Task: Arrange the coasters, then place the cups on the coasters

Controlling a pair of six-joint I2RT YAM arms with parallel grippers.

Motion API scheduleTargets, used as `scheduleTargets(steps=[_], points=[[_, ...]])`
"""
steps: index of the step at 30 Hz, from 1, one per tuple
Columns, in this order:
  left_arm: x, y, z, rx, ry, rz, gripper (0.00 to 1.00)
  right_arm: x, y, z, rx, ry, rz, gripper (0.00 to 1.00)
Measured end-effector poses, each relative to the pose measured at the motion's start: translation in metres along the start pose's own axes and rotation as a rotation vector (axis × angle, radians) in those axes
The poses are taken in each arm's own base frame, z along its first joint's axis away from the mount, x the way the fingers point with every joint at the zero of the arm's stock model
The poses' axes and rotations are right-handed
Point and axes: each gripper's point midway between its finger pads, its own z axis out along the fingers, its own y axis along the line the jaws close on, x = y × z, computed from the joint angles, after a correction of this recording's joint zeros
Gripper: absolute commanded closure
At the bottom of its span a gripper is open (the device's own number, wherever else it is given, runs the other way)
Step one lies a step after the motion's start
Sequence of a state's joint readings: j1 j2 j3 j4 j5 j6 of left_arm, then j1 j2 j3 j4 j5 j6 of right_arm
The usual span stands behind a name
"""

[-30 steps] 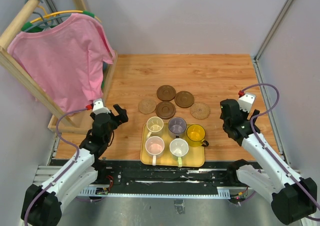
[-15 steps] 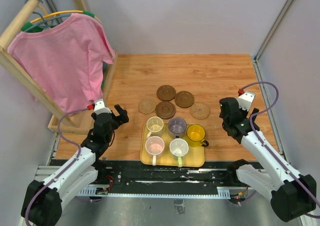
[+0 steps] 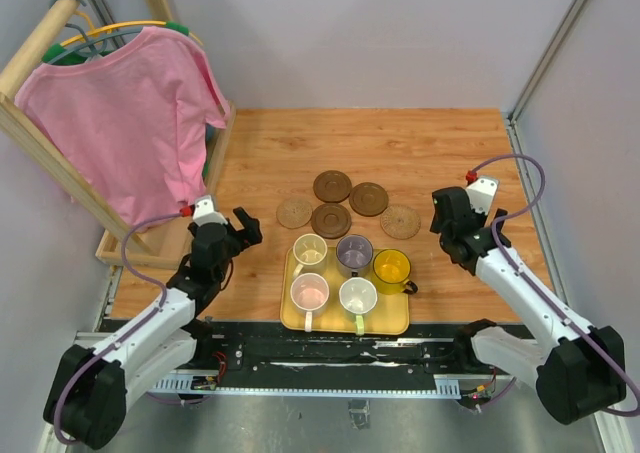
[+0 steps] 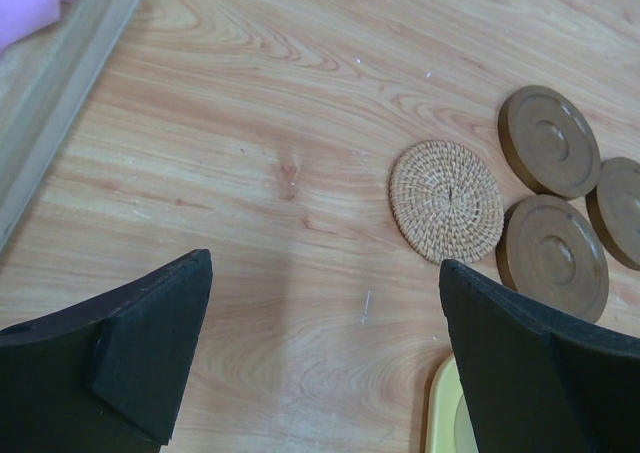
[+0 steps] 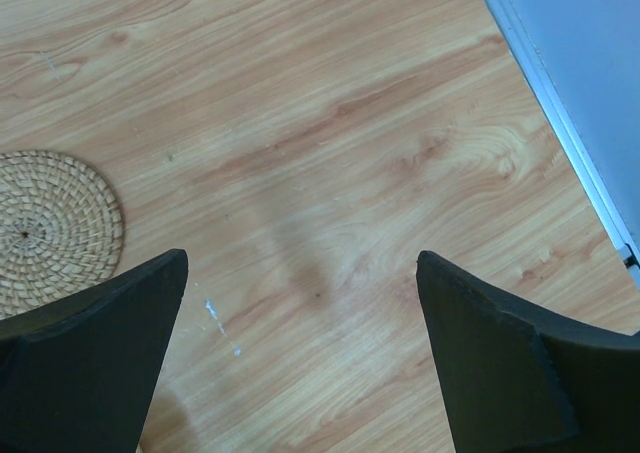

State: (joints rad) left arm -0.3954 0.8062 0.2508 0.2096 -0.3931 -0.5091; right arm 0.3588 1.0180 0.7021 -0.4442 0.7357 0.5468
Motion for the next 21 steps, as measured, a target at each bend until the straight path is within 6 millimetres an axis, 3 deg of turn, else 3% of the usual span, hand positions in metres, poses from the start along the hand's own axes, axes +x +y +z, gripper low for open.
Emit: scheduleTargets(steps=[5, 7, 10, 12, 15, 16, 18, 21], points=[[0.009, -0.008, 0.014, 0.003, 0.057, 0.023, 0.01, -0.011, 0.019, 0.004, -0.034, 0.025, -0.011, 0.01], [0.008, -0.015, 0.024, 0.003, 0.074, 0.032, 0.07, -0.020, 0.029, 0.006, -0.051, 0.025, -0.012, 0.02], [0.005, -0.028, 0.039, 0.014, 0.091, 0.040, 0.27, -0.029, 0.041, 0.008, -0.076, 0.025, -0.022, 0.30], [0.005, -0.035, 0.048, 0.025, 0.102, 0.046, 0.52, -0.031, 0.049, 0.012, -0.094, 0.034, -0.040, 0.55], [0.011, -0.043, 0.060, 0.041, 0.129, 0.064, 0.92, -0.029, 0.061, 0.016, -0.122, 0.054, -0.073, 0.82], [0.013, -0.045, 0.063, 0.046, 0.137, 0.067, 0.99, -0.029, 0.066, 0.018, -0.135, 0.063, -0.078, 0.88], [0.017, -0.050, 0.069, 0.063, 0.155, 0.076, 0.99, -0.027, 0.074, 0.021, -0.155, 0.079, -0.094, 0.97], [0.022, -0.057, 0.075, 0.093, 0.178, 0.085, 1.00, -0.022, 0.088, 0.025, -0.199, 0.109, -0.107, 0.99]])
